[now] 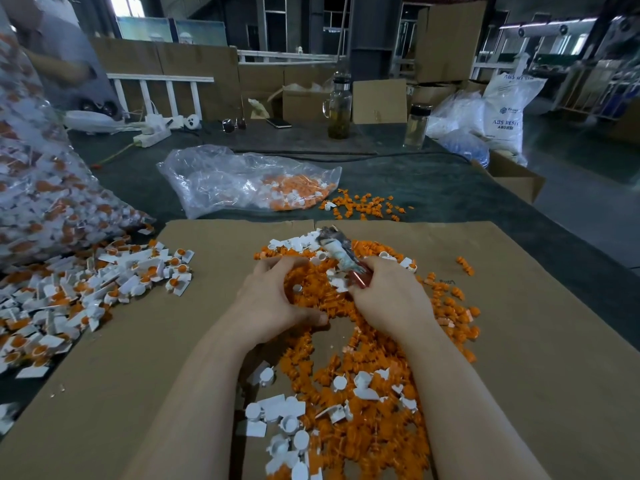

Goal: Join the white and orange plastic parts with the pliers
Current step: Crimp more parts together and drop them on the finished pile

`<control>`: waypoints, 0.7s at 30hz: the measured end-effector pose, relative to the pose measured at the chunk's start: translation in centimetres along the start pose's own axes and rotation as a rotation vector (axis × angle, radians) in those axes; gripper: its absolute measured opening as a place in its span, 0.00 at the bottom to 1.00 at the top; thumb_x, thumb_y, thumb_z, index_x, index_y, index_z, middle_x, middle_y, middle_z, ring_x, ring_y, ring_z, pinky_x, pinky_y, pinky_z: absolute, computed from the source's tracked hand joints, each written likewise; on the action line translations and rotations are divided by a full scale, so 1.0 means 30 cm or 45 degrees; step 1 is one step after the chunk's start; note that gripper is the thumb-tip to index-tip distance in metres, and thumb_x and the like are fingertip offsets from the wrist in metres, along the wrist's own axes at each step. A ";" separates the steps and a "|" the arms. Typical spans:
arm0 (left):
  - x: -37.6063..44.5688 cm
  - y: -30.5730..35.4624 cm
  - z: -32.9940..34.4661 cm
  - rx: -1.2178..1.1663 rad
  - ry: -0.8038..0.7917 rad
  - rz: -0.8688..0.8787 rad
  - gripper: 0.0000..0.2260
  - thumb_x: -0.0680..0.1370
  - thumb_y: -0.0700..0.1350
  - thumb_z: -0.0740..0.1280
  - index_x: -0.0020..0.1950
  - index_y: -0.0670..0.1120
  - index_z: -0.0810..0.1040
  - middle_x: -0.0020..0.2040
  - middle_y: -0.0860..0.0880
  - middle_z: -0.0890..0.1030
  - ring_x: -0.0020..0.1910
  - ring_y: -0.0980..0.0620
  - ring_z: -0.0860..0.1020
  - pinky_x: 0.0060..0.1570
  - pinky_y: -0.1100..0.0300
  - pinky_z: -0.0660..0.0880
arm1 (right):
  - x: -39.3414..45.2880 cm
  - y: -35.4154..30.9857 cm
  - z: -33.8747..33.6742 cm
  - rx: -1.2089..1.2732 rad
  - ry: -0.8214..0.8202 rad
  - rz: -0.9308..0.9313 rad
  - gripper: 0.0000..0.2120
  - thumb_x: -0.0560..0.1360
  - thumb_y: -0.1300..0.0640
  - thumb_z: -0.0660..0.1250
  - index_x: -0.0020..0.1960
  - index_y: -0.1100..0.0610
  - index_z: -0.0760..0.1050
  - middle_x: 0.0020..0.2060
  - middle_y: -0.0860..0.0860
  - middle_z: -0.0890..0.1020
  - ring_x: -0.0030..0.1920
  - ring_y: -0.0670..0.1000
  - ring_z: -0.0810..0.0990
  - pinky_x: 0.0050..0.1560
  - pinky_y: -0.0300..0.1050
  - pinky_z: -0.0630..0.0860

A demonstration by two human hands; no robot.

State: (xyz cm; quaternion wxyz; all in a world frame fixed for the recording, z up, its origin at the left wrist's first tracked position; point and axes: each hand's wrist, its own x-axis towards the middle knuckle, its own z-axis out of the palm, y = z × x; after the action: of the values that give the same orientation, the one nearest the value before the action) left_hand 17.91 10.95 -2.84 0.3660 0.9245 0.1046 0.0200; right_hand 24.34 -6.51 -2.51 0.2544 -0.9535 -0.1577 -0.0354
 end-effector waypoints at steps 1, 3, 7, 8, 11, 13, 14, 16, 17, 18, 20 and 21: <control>0.001 -0.002 0.000 -0.011 0.003 0.003 0.40 0.64 0.56 0.80 0.71 0.64 0.65 0.73 0.54 0.60 0.71 0.46 0.62 0.69 0.45 0.67 | -0.002 -0.011 0.004 0.033 -0.019 -0.049 0.10 0.77 0.50 0.64 0.58 0.49 0.74 0.46 0.47 0.77 0.44 0.48 0.76 0.39 0.44 0.73; 0.002 -0.006 -0.001 -0.026 0.016 0.009 0.39 0.64 0.55 0.81 0.71 0.64 0.66 0.72 0.53 0.62 0.71 0.47 0.63 0.69 0.47 0.66 | -0.008 -0.032 0.009 0.127 -0.055 -0.143 0.12 0.77 0.51 0.66 0.60 0.49 0.74 0.48 0.47 0.77 0.45 0.48 0.75 0.41 0.44 0.73; 0.004 -0.011 -0.003 -0.036 0.034 0.018 0.40 0.63 0.54 0.81 0.71 0.62 0.66 0.72 0.52 0.63 0.71 0.49 0.65 0.67 0.53 0.66 | -0.015 -0.053 0.011 0.325 -0.103 -0.281 0.13 0.75 0.55 0.67 0.60 0.50 0.76 0.45 0.44 0.77 0.44 0.45 0.75 0.40 0.40 0.72; 0.004 -0.009 -0.002 -0.051 0.047 0.022 0.40 0.63 0.55 0.81 0.71 0.63 0.66 0.72 0.52 0.64 0.71 0.49 0.65 0.68 0.53 0.66 | -0.015 -0.052 0.009 0.364 -0.079 -0.277 0.12 0.75 0.56 0.67 0.59 0.50 0.76 0.45 0.44 0.78 0.44 0.45 0.76 0.40 0.40 0.72; 0.002 0.003 0.017 0.127 0.130 0.135 0.38 0.65 0.63 0.77 0.72 0.64 0.65 0.75 0.54 0.61 0.75 0.49 0.60 0.74 0.42 0.57 | -0.010 -0.039 -0.002 0.392 0.052 -0.147 0.11 0.77 0.55 0.65 0.60 0.50 0.76 0.47 0.46 0.80 0.45 0.46 0.78 0.42 0.43 0.75; 0.002 0.018 0.046 0.306 0.129 0.270 0.38 0.68 0.67 0.72 0.74 0.66 0.61 0.79 0.56 0.55 0.79 0.52 0.51 0.76 0.42 0.44 | -0.004 -0.021 -0.013 0.281 0.158 -0.016 0.12 0.77 0.53 0.64 0.61 0.50 0.74 0.45 0.45 0.78 0.43 0.47 0.77 0.39 0.44 0.75; 0.002 0.025 0.062 0.345 0.087 0.328 0.36 0.69 0.68 0.70 0.75 0.67 0.59 0.80 0.58 0.52 0.79 0.54 0.47 0.75 0.42 0.39 | -0.003 -0.013 -0.018 0.216 0.200 0.049 0.13 0.77 0.54 0.64 0.61 0.50 0.74 0.44 0.45 0.77 0.42 0.48 0.77 0.38 0.44 0.74; 0.005 0.035 0.089 0.406 0.012 0.396 0.31 0.73 0.67 0.66 0.74 0.69 0.59 0.80 0.60 0.49 0.79 0.55 0.43 0.74 0.42 0.35 | -0.003 0.002 -0.026 0.101 0.221 0.146 0.13 0.75 0.56 0.64 0.59 0.52 0.73 0.45 0.48 0.76 0.43 0.51 0.77 0.38 0.45 0.74; 0.006 0.036 0.098 0.451 0.008 0.410 0.28 0.75 0.66 0.65 0.74 0.68 0.61 0.80 0.60 0.51 0.79 0.55 0.43 0.74 0.42 0.36 | -0.004 0.007 -0.026 0.043 0.203 0.175 0.12 0.74 0.56 0.64 0.57 0.53 0.74 0.46 0.50 0.77 0.43 0.53 0.78 0.37 0.45 0.73; 0.008 0.036 0.101 0.490 0.029 0.421 0.25 0.76 0.64 0.65 0.72 0.67 0.64 0.80 0.59 0.53 0.79 0.54 0.44 0.74 0.42 0.39 | -0.006 0.008 -0.025 -0.007 0.170 0.195 0.10 0.74 0.57 0.64 0.55 0.54 0.74 0.47 0.52 0.77 0.42 0.54 0.78 0.35 0.44 0.72; 0.009 0.033 0.099 0.519 0.094 0.438 0.20 0.77 0.62 0.66 0.68 0.64 0.70 0.77 0.59 0.60 0.78 0.54 0.51 0.74 0.44 0.47 | -0.010 0.007 -0.017 -0.089 0.087 0.212 0.05 0.74 0.57 0.64 0.50 0.54 0.72 0.46 0.53 0.75 0.39 0.53 0.76 0.31 0.42 0.70; 0.009 0.031 0.094 0.513 0.118 0.440 0.19 0.76 0.61 0.67 0.66 0.63 0.72 0.75 0.59 0.63 0.77 0.53 0.54 0.72 0.45 0.51 | -0.010 0.005 -0.012 -0.117 0.047 0.202 0.03 0.74 0.57 0.63 0.47 0.53 0.71 0.45 0.52 0.74 0.38 0.52 0.75 0.30 0.42 0.68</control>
State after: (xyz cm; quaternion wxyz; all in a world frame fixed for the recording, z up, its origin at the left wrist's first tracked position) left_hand 18.66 8.45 -4.27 0.1605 0.9809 -0.0363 0.1034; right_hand 24.12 -6.88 -2.31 0.2154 -0.9728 -0.0754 -0.0398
